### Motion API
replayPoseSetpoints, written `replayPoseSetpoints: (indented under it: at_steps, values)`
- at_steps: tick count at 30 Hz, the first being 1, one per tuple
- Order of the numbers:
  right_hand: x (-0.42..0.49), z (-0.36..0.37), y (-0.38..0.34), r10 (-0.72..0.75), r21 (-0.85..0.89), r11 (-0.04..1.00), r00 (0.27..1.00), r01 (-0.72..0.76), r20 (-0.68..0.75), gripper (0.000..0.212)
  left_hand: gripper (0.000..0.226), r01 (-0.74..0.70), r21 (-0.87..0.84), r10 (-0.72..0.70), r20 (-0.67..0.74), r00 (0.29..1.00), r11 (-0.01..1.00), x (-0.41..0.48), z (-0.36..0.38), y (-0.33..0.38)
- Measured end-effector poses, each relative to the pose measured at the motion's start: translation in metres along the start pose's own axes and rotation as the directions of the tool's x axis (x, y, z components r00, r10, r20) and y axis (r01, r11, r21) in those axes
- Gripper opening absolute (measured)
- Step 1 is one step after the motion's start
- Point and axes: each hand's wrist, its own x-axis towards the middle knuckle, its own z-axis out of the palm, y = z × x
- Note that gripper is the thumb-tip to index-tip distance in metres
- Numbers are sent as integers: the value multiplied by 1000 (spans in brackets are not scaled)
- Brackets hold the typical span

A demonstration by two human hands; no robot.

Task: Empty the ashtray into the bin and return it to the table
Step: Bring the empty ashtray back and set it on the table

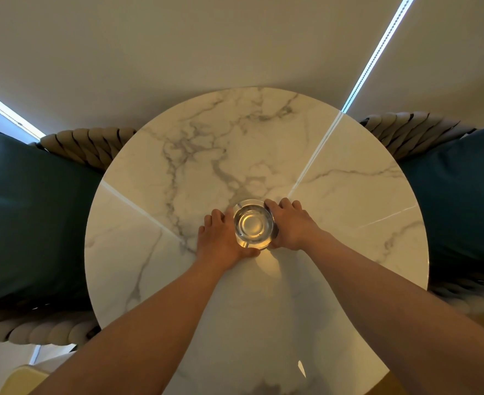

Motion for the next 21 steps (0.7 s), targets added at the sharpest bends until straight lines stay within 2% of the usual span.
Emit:
replayPoseSetpoints:
  at_steps: [15, 21]
  values:
    - [-1, -3, 5, 4, -15, 1000, 1000, -3, 12, 102, 116, -7, -18, 7, -5, 1000, 1000, 2, 5, 4]
    - [-6, -10, 9, 33, -23, 999, 999, -33, 38, 113, 139, 31, -70, -29, 33, 999, 997, 0, 0, 3]
